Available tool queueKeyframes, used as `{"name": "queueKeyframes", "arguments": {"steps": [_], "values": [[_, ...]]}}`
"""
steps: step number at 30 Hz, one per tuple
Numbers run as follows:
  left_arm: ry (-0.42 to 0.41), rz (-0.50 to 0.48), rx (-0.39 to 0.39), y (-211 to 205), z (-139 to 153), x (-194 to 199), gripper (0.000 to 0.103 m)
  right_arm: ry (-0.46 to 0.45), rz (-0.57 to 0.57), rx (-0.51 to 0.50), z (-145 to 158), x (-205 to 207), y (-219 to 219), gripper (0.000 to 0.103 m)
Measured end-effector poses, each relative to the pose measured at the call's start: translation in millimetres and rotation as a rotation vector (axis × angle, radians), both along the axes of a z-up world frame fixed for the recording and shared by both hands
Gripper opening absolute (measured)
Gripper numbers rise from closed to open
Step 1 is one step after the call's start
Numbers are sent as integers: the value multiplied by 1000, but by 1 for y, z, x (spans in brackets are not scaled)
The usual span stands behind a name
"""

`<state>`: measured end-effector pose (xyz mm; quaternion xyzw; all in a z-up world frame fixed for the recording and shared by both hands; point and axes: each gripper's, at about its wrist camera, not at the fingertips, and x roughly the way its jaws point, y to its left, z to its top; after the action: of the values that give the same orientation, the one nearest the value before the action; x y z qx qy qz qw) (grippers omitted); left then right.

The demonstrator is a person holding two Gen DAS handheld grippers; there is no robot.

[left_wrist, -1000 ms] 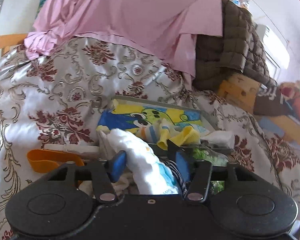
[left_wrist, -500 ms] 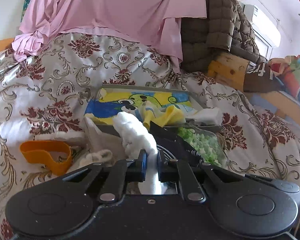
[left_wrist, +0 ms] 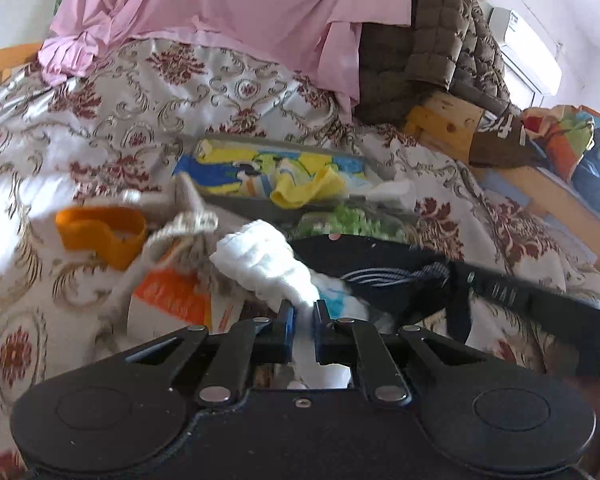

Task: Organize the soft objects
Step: 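Carry the cloth and sock over the frog tray and open both tools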

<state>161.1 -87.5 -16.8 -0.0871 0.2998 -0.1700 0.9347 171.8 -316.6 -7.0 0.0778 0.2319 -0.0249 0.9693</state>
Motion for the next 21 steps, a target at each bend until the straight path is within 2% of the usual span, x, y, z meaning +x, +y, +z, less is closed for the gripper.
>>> {"name": "queueKeyframes", "arguments": {"steps": [5, 11, 12, 14, 15, 16, 17, 19, 21], "values": [[25, 24, 16, 8, -6, -11, 10, 20, -33, 24, -2, -1, -10, 5], [48, 61, 2, 12, -5, -5, 12, 76, 31, 45, -13, 6, -1, 8], [53, 63, -3, 12, -5, -4, 12, 85, 36, 44, -15, 8, 0, 11], [64, 62, -20, 12, -7, -1, 13, 102, 38, 47, -18, 10, 3, 25], [73, 62, -29, 12, -9, 0, 16, 108, 38, 50, -20, 11, 3, 36], [80, 65, -38, 11, -10, 1, 18, 112, 37, 52, -21, 12, 4, 41], [89, 69, -49, 11, -12, 3, 19, 115, 35, 52, -22, 12, 4, 43], [101, 74, -69, 11, -14, 6, 20, 123, 33, 48, -23, 14, 6, 54], [106, 77, -81, 10, -15, 9, 22, 124, 39, 45, -24, 16, 9, 58]]}}
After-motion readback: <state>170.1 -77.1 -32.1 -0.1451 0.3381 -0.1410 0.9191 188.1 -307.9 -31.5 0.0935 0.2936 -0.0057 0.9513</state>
